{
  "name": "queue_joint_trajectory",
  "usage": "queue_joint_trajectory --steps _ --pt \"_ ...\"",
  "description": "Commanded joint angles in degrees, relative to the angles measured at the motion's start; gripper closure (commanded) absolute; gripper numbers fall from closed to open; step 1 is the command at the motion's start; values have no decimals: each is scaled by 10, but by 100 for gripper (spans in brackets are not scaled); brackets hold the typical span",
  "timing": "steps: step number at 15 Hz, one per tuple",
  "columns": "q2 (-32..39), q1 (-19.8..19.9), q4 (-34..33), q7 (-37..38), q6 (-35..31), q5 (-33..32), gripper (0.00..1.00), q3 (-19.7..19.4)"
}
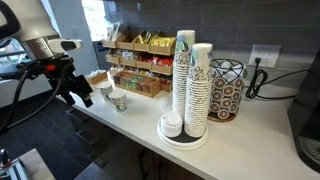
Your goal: Stack up the cups on the counter and turn them upside down
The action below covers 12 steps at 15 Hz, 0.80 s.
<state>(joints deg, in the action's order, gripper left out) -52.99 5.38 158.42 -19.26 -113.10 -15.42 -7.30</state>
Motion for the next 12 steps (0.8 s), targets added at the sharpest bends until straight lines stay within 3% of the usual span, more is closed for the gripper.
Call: queue_joint_trajectory --steps 1,8,12 --pt "1 -8 5 5 4 -5 0 -6" --pt "7 -8 17 5 4 -5 0 -6" --pt "68 -54 -20 22 -34 12 0 28"
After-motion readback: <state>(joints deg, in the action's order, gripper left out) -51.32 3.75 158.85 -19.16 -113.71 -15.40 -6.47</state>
